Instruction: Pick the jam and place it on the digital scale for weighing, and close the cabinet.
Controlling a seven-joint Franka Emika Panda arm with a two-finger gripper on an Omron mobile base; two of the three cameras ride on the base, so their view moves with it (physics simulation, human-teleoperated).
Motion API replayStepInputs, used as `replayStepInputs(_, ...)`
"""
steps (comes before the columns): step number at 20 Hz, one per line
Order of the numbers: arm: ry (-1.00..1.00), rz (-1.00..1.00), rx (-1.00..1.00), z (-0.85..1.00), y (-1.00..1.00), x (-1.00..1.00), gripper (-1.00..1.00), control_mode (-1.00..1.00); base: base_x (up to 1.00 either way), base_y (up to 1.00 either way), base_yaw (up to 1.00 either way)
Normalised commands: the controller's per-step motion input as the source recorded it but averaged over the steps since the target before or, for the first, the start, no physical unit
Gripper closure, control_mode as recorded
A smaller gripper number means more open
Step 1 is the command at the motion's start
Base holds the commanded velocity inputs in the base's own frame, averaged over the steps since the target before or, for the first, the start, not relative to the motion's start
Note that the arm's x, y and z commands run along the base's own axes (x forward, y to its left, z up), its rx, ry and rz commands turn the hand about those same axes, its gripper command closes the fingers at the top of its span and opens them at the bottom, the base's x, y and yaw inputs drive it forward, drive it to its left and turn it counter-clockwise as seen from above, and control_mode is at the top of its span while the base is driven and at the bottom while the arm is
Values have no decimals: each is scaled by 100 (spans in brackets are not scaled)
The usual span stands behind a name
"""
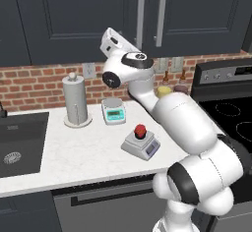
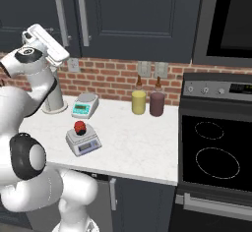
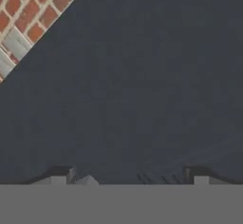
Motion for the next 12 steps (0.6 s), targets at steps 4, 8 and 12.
replayStepInputs(4, 37, 0, 0, 0, -41, 83, -100, -100, 0, 0, 0)
replayStepInputs(8, 25, 0, 0, -1, -24, 70, -100, -100, 0, 0, 0)
replayStepInputs(12, 19, 0, 0, -15, -6, 94, -100, -100, 0, 0, 0)
